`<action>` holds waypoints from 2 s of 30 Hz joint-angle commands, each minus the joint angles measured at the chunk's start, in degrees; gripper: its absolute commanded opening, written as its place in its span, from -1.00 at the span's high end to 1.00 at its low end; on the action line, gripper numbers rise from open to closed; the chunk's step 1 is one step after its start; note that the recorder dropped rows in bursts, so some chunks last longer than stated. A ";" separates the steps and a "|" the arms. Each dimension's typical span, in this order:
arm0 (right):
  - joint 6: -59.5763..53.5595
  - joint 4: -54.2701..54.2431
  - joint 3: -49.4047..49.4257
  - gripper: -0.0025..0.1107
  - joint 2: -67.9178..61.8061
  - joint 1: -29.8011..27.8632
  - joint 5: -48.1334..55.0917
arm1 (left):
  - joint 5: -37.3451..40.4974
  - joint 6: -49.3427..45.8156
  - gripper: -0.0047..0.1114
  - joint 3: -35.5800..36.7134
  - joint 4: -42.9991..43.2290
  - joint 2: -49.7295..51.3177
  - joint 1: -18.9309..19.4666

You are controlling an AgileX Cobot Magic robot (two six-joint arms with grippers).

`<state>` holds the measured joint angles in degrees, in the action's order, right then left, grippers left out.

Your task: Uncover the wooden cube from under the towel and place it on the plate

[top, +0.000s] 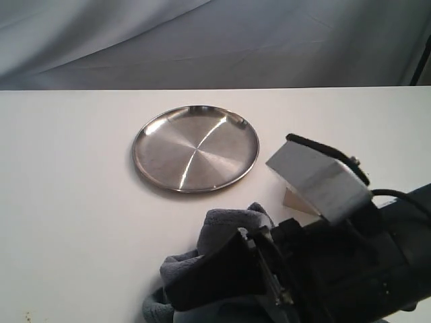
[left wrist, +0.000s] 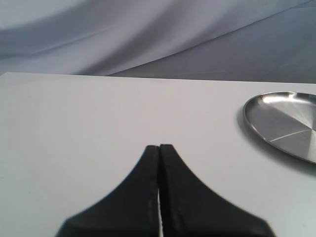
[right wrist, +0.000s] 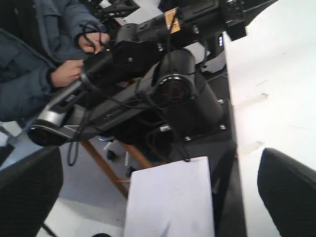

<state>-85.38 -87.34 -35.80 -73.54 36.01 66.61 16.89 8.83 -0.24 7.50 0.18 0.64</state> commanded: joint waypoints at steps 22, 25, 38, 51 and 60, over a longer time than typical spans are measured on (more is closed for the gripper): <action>-14.46 -12.60 -0.02 -0.87 0.24 -0.03 3.35 | -0.42 0.01 0.92 0.24 -0.04 -0.18 -0.25; -16.85 -11.40 -0.02 -0.87 0.24 -0.03 3.35 | -0.42 0.01 0.92 0.24 -0.04 -0.18 -0.25; 7.65 13.65 -0.02 -0.87 -0.23 -0.03 -49.57 | -0.42 0.01 0.92 0.24 -0.04 -0.18 -0.25; 9.09 12.75 1.05 -0.87 -1.03 0.19 -37.67 | -0.42 0.01 0.92 0.24 -0.04 -0.18 -0.25; -6.06 -12.60 0.94 -0.87 1.93 -2.99 -35.36 | -0.42 0.01 0.92 0.24 -0.04 -0.18 -0.25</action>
<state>-86.31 -94.47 -34.91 -73.24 34.77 31.29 16.89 8.83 -0.24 7.50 0.18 0.64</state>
